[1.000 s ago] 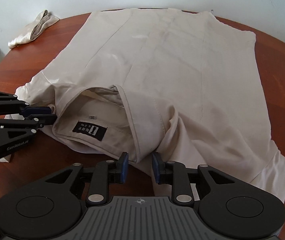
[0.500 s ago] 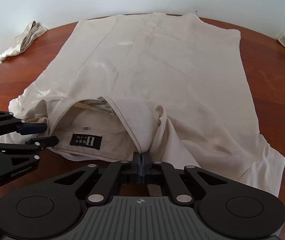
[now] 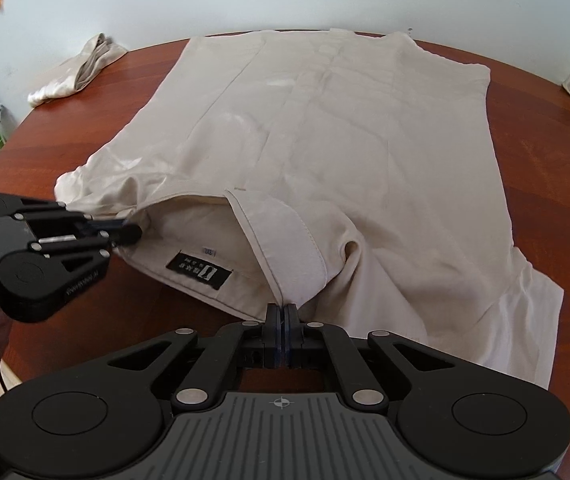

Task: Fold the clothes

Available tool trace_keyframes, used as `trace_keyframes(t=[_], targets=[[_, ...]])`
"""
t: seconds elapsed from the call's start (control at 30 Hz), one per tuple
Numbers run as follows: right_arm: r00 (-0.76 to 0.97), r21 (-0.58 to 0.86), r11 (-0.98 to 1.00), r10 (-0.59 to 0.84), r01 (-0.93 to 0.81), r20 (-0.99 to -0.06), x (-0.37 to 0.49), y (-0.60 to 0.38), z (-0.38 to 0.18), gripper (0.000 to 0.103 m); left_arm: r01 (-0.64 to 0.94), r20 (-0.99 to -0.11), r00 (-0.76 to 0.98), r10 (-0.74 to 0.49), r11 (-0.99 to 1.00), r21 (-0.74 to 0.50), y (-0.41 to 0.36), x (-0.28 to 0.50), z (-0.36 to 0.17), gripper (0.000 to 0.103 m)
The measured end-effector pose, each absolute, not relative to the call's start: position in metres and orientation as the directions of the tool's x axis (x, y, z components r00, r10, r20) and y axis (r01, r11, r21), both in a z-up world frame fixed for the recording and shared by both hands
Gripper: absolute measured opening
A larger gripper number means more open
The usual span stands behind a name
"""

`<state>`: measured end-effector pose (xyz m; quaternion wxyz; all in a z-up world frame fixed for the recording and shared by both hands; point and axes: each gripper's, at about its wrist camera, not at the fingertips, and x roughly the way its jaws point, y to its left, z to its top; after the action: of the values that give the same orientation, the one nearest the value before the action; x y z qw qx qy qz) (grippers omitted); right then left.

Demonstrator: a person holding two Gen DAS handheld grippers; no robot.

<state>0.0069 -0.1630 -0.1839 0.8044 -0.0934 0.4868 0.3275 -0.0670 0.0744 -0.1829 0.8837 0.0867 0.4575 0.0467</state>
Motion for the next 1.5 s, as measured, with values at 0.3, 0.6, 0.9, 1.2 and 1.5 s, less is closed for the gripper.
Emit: trace_keyframes(t=[0.3,0.6,0.9,1.2,1.5], targets=[[0.226,0.195,0.697,0.464,-0.690,-0.857,-0.032,-0.187,-0.181,0.004,-0.010,-0.814,0.565,0.138,0.987,0.161,0.052,-0.134,-0.165,0.003],[0.123,0.220,0.603,0.474,-0.767,-0.872,-0.065,-0.206,-0.185,0.004,-0.068,-0.839,0.516,0.172,0.985,0.160,0.026,-0.190,-0.168,0.003],[0.047,0.239,0.542,0.461,-0.806,-0.886,-0.079,-0.224,-0.190,0.005,-0.084,-0.859,0.477,0.184,0.983,0.163,0.004,-0.215,-0.171,0.003],[0.122,0.210,0.584,0.478,-0.784,-0.870,-0.068,-0.252,-0.178,0.029,-0.163,-0.854,0.482,0.195,0.978,0.132,0.018,-0.225,-0.165,0.014],[0.264,0.137,0.754,0.385,-0.642,-0.884,-0.026,-0.308,-0.188,0.036,-0.166,-0.847,0.501,0.176,0.980,0.106,0.025,-0.228,-0.154,0.028]])
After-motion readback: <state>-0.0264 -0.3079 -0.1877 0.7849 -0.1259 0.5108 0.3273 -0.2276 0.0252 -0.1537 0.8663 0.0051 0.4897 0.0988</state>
